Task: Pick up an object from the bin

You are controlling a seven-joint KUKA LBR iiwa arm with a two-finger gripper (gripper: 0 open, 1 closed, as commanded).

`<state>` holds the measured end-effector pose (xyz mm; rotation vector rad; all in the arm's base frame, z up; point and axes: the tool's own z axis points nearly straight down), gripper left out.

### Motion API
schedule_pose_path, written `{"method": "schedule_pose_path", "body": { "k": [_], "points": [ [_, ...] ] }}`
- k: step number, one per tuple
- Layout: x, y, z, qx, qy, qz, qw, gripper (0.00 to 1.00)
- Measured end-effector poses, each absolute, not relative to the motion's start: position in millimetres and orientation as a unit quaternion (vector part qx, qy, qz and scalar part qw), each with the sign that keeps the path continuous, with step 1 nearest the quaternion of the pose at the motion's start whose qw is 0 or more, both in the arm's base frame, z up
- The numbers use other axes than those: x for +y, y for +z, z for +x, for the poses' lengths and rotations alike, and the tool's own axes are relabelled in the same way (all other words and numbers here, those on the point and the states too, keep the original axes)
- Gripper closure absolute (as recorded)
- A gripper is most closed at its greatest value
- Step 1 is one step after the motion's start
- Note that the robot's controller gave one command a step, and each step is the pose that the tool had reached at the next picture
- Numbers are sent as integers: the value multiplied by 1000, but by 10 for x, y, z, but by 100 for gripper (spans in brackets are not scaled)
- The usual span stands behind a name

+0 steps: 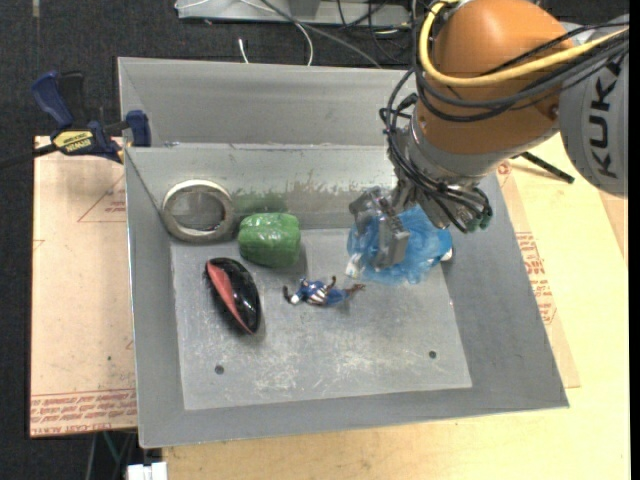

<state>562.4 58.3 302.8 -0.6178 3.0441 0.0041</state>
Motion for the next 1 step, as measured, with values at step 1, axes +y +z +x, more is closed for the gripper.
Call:
{"method": "schedule_pose_path", "body": {
  "k": [1],
  "points": [
    [580, 2977, 5604, 980, 2, -198, 13, 100]
  ]
}}
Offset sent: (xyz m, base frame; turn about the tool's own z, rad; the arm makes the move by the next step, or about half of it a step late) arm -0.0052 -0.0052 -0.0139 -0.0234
